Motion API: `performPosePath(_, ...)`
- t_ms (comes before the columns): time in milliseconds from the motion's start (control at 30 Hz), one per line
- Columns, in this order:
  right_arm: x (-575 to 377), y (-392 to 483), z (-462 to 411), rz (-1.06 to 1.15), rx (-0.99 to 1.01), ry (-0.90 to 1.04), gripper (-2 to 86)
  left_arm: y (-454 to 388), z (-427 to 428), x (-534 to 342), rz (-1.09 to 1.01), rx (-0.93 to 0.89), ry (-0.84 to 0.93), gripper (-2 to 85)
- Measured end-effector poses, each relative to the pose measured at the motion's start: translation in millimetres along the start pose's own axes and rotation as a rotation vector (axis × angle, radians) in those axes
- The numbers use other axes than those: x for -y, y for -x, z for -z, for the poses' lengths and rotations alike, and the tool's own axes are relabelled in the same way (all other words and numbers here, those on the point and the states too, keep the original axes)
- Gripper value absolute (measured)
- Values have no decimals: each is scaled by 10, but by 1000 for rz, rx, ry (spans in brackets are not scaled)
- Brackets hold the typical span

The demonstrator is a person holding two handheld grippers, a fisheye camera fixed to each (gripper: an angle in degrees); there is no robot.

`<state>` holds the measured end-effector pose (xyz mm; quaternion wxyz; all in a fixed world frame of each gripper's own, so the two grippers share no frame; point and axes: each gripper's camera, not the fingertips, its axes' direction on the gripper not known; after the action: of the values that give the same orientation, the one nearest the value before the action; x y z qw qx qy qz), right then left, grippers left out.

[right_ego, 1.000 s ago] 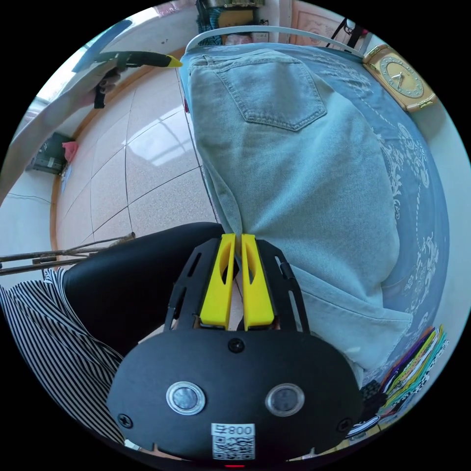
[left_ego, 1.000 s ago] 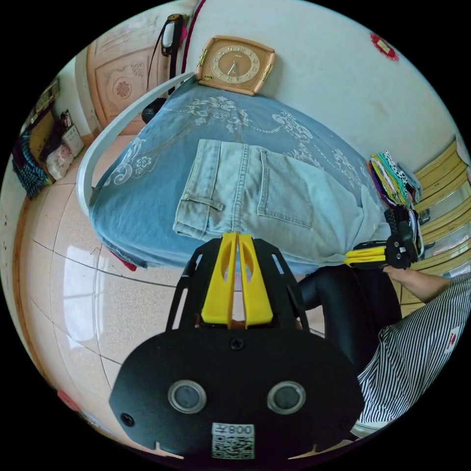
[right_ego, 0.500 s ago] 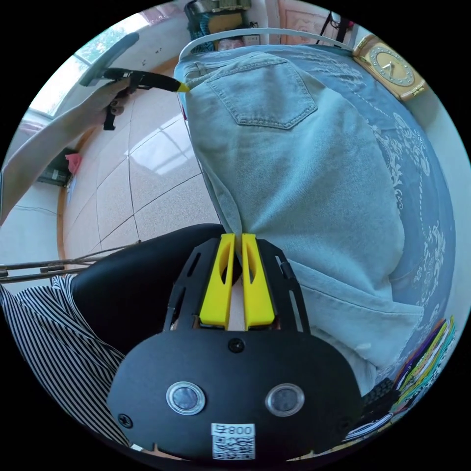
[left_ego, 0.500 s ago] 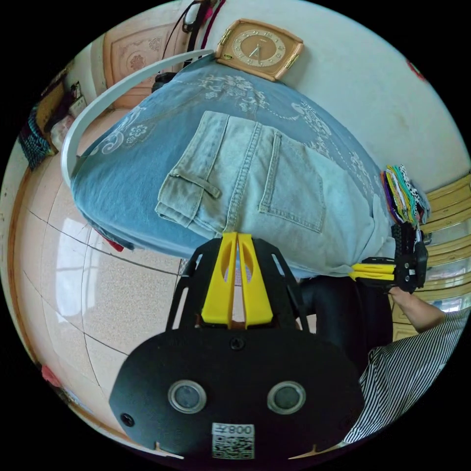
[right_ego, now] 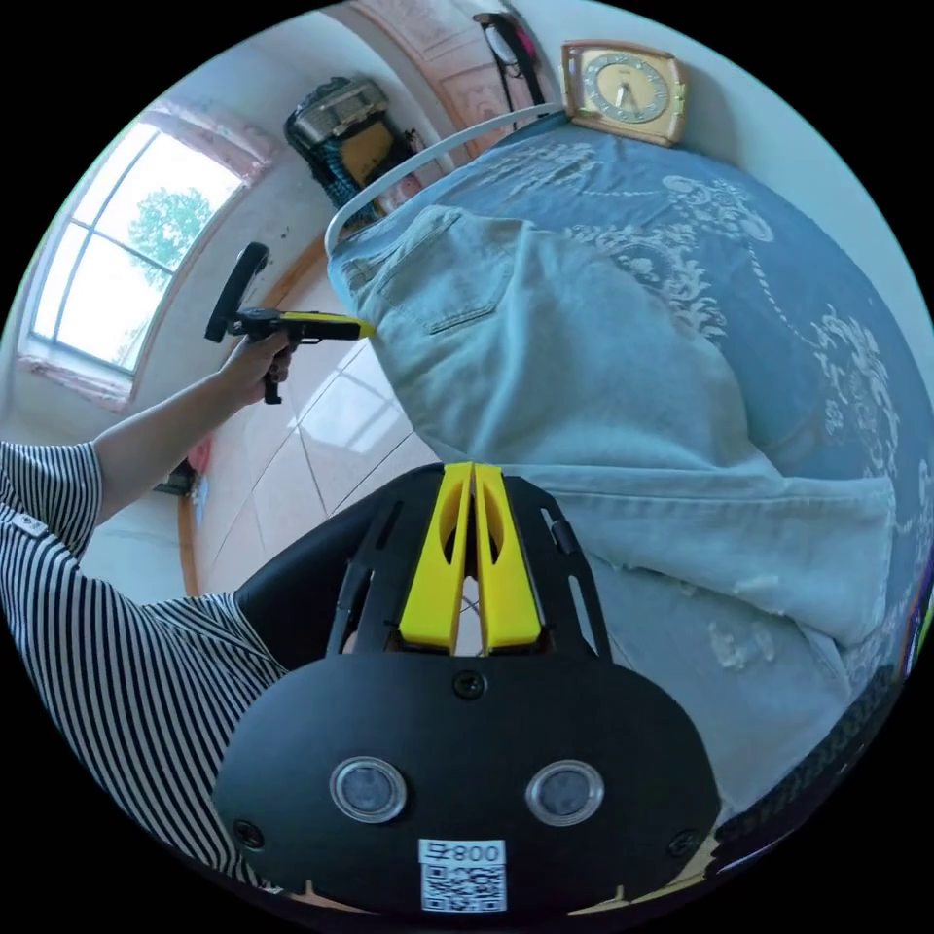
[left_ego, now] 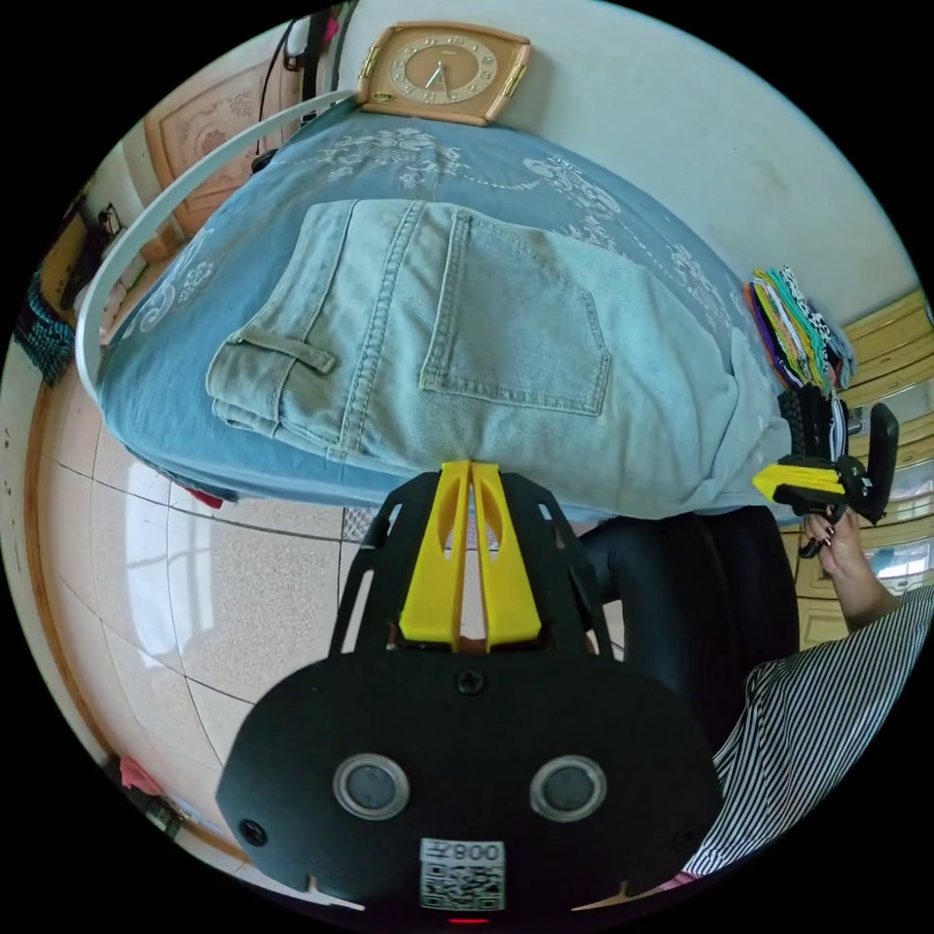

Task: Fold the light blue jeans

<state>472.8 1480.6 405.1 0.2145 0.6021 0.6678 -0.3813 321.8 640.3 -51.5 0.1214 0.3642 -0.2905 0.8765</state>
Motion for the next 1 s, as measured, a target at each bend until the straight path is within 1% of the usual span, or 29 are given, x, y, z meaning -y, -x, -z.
performPosePath(67, -162, -305, 28, -50, -40, -19, 4, -184, -58, 15, 1, 23, 4, 1)
performPosePath(133, -229, -561, -44, -85, -33, -8, 3, -368, -76, 26, 2, 51, -13, 1)
performPosePath(200, -282, -780, -199, -108, -39, 20, 3, -592, -96, 36, -17, 55, -40, 2)
performPosePath(233, -318, -903, -375, -114, -56, 72, 3, -751, -123, 46, -28, 43, -54, 2)
performPosePath(267, -371, -1009, -535, -121, -62, 114, 3, -924, -158, 64, -42, 16, -70, 3)
performPosePath(300, -411, -1050, -530, -124, -55, 83, 3, -1015, -174, 77, -53, -3, -79, 3)
performPosePath(367, -531, -1216, -507, -137, -17, 81, 5, -1426, -266, 159, -120, -98, -112, 6)
performPosePath(433, -649, -1356, -417, -144, -24, 66, 8, -1774, -389, 266, -182, -186, -117, 9)
performPosePath(500, -799, -1602, -225, -190, -49, 9, 12, -2153, -555, 415, -253, -275, -103, 15)
performPosePath(567, -996, -2124, 79, -287, -59, -69, 26, -2692, -816, 650, -343, -360, -76, 23)
performPosePath(633, -1125, -2603, 301, -374, -90, -114, 44, -3090, -1038, 837, -402, -389, -36, 29)
performPosePath(767, -1333, -3705, 725, -574, -161, -177, 71, -3879, -1529, 1209, -475, -380, 54, 37)
performPosePath(867, -1427, -4335, 880, -681, -168, -201, 81, -4315, -1807, 1389, -495, -376, 97, 41)
performPosePath(1000, -1479, -4859, 904, -758, -183, -190, 85, -4761, -2078, 1507, -518, -379, 137, 42)
